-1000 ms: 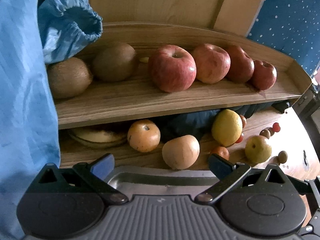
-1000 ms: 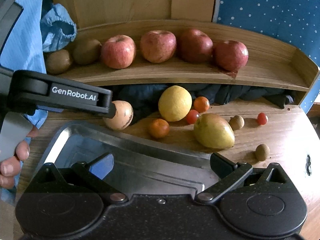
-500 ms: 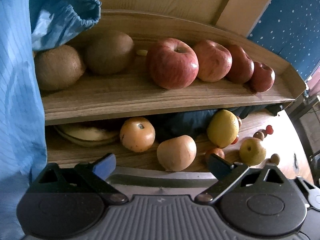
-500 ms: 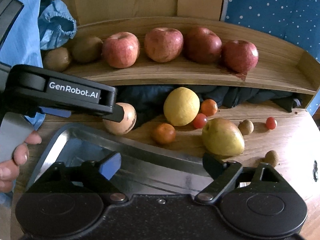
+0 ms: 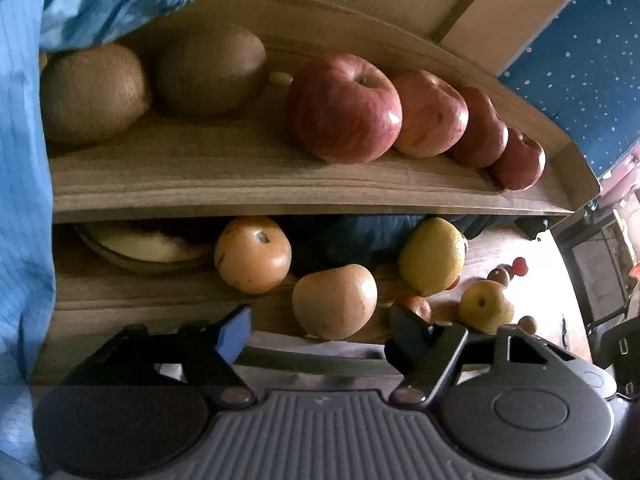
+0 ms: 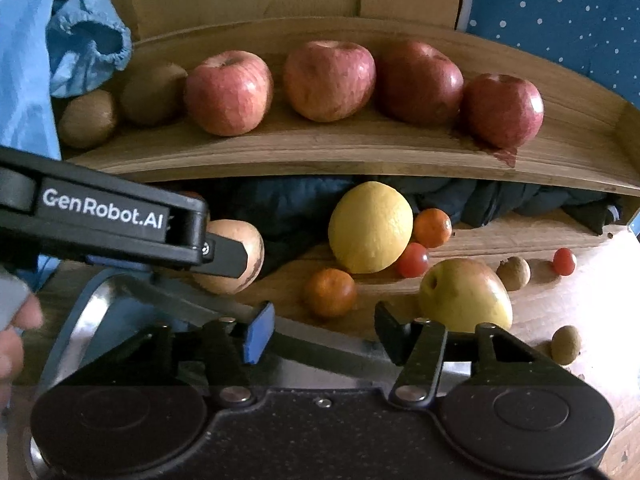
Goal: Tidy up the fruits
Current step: 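Grasp the tan round fruit with left gripper while right grasps small orange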
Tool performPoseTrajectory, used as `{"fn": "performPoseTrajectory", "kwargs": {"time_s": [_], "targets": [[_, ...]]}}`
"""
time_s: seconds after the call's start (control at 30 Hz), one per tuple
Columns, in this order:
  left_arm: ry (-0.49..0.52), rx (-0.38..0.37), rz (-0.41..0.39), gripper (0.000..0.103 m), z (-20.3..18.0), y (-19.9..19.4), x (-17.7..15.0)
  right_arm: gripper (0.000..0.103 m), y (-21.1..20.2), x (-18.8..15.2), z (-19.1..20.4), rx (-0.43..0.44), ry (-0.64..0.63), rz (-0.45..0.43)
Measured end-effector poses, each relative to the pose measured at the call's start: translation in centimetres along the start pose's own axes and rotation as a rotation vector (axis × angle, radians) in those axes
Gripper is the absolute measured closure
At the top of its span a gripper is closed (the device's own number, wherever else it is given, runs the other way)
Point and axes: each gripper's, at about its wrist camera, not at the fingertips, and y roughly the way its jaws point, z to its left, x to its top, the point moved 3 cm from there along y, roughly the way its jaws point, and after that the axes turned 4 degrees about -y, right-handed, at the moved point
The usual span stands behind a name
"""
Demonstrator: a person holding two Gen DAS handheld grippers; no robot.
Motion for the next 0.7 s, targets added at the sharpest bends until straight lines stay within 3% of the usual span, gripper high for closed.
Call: {"fn": "performPoseTrajectory", "kwargs": {"time_s": [0.27, 0.7], "targets": [[-0.005, -0.006, 0.016, 0.035, -0.2, 0.9, 0.3, 0.059, 1.2, 0.8, -0.3, -0.011, -0.001, 0.010], [-0.023, -0.007, 0.048, 0.047, -0.5, 2.1, 0.3, 0.067, 2.5, 0.9, -0.5, -0.010, 0.026, 0.034]]}}
